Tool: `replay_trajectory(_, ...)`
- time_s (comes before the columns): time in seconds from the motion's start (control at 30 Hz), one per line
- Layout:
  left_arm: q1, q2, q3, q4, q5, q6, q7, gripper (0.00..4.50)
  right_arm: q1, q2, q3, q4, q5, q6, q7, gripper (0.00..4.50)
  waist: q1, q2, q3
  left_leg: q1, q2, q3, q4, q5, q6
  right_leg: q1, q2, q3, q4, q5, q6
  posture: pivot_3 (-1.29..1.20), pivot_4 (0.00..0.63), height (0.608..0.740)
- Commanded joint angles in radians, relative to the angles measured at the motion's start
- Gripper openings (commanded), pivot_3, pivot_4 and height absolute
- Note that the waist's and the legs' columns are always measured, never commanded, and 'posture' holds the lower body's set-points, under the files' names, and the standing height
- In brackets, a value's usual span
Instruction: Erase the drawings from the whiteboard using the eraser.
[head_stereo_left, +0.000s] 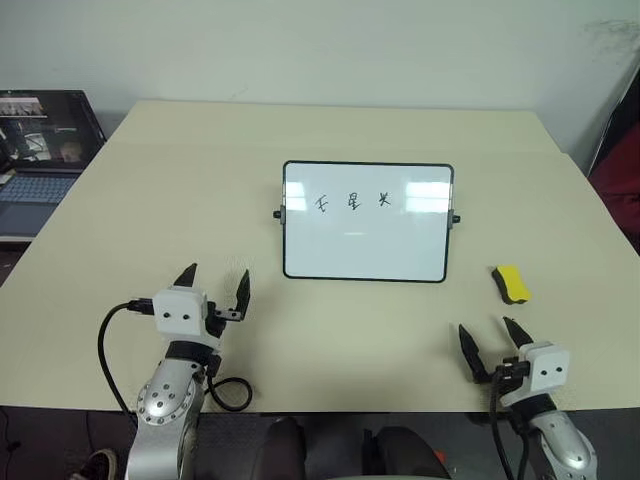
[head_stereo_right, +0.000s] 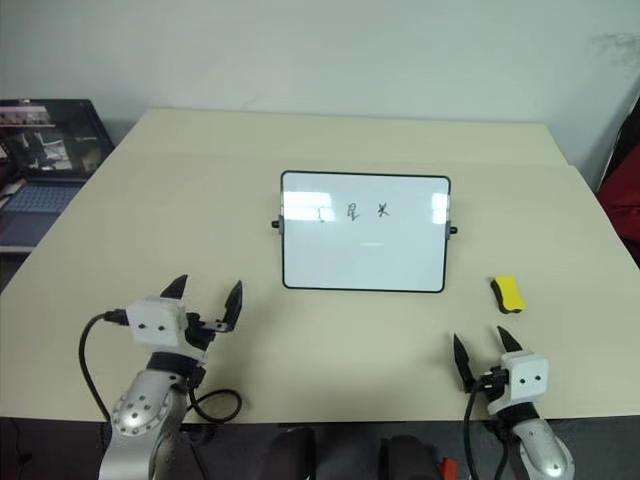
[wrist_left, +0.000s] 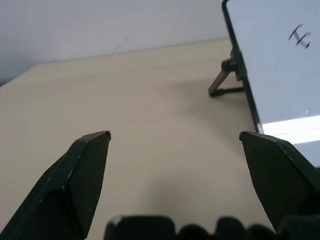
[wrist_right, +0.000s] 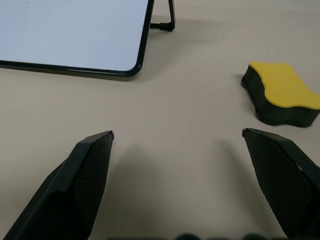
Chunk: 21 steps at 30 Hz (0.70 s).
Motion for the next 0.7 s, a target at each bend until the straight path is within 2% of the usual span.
replay_trajectory(0.03, -0.045, 0.005, -0.002, 0.027, 0.016, -0.019, 0.003, 4.5, -0.005, -0.005, -0.008, -0.045, 0.039, 0.053, 0.006, 4.49, 0.0, 0.0, 0.0, 0.0, 0.0, 0.0, 0.0, 0.0, 0.0, 0.0, 0.0, 0.0, 0.0, 0.0, 0.0, 0.0, 0.15, 0.74)
replay_trajectory(0.27, -0.047, 0.017, 0.022, 0.029, -0.015, -0.058, -0.027, 4.5, 0.007, -0.006, 0.012, -0.104, -0.023, -0.008, 0.005, 4.49, 0.0, 0.0, 0.0, 0.0, 0.0, 0.0, 0.0, 0.0, 0.0, 0.0, 0.0, 0.001, 0.0, 0.0, 0.0, 0.0, 0.15, 0.74)
replay_trajectory(0.5, 0.002, 0.043, 0.09, -0.032, -0.092, -0.106, -0.083, 4.5, -0.055, -0.013, 0.055, -0.157, -0.096, -0.085, 0.007, 4.49, -0.001, 0.0, 0.0, 0.0, 0.0, 0.0, 0.0, 0.0, 0.0, 0.0, 0.0, 0.0, 0.0, 0.0, 0.0, 0.0, 0.15, 0.74)
replay_trajectory(0.6, -0.014, 0.102, 0.118, -0.048, -0.131, -0.09, -0.141, 4.5, -0.094, -0.019, 0.042, -0.198, -0.115, -0.041, -0.022, 4.49, 0.003, 0.0, 0.0, 0.0, 0.0, 0.0, 0.0, 0.0, 0.0, 0.0, 0.0, 0.0, 0.0, 0.0, 0.0, 0.0, 0.15, 0.74)
replay_trajectory(0.7, -0.09, 0.209, 0.102, -0.044, -0.22, -0.004, -0.266, 4.5, -0.15, -0.061, -0.014, -0.232, -0.08, 0.165, -0.056, 4.49, 0.005, 0.0, 0.0, 0.0, 0.0, 0.0, 0.0, 0.0, 0.0, 0.0, 0.0, -0.001, 0.001, 0.0, 0.0, 0.0, 0.15, 0.74)
